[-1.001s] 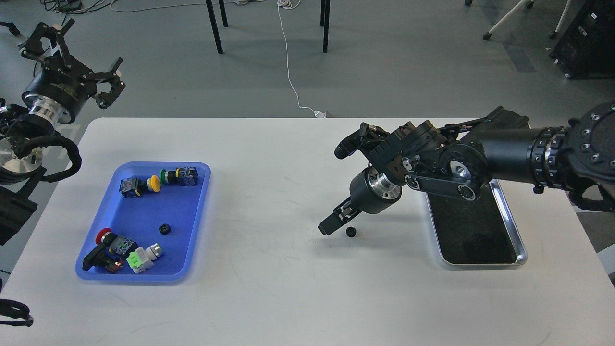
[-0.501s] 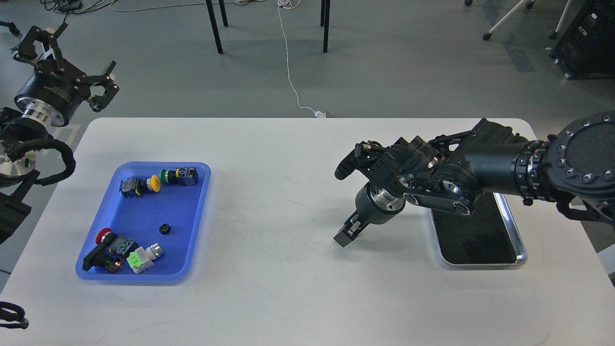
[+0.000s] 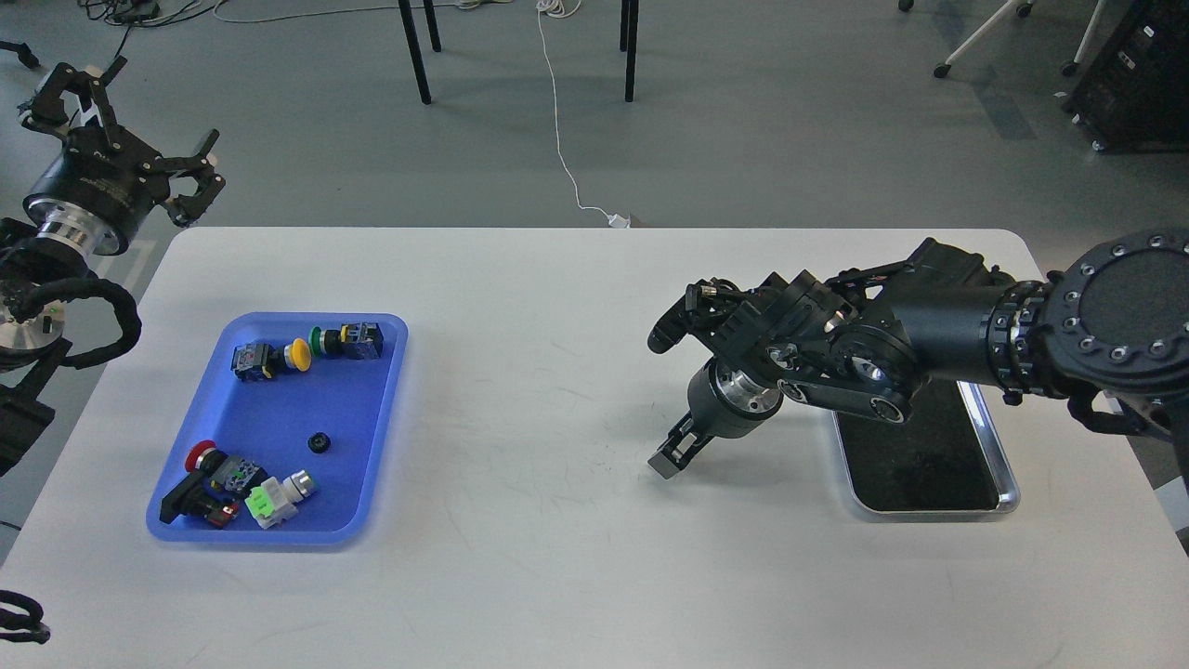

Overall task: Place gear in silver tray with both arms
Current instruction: 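Carry the black gear with the right gripper over the silver tray, then open the right gripper to drop the gear, then lift away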

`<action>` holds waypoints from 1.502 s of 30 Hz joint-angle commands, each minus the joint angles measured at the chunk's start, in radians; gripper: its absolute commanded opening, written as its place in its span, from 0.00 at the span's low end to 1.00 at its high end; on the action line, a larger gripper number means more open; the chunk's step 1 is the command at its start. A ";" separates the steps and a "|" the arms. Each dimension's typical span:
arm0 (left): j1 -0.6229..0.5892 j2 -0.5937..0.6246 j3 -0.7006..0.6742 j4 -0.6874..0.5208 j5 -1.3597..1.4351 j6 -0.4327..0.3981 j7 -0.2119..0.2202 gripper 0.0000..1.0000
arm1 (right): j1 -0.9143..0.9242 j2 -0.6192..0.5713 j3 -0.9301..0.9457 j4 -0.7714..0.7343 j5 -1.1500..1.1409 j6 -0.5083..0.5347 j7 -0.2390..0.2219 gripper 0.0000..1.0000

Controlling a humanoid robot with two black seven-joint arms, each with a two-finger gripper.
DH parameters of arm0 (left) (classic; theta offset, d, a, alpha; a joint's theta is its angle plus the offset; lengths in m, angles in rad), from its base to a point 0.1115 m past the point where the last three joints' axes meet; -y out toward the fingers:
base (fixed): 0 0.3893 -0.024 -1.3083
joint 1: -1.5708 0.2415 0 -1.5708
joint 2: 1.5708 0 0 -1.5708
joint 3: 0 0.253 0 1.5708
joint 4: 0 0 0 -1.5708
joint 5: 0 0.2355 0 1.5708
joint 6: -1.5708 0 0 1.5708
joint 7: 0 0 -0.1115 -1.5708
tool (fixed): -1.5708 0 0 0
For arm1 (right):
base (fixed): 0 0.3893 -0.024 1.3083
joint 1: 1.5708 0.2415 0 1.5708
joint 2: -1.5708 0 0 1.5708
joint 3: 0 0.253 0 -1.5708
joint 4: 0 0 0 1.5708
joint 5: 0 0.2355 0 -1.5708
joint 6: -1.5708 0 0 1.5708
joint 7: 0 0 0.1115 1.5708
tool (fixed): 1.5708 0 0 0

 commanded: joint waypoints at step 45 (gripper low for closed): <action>-0.003 -0.011 0.003 0.000 0.002 0.000 0.000 0.97 | -0.075 -0.744 0.079 0.306 -0.284 0.000 0.007 0.30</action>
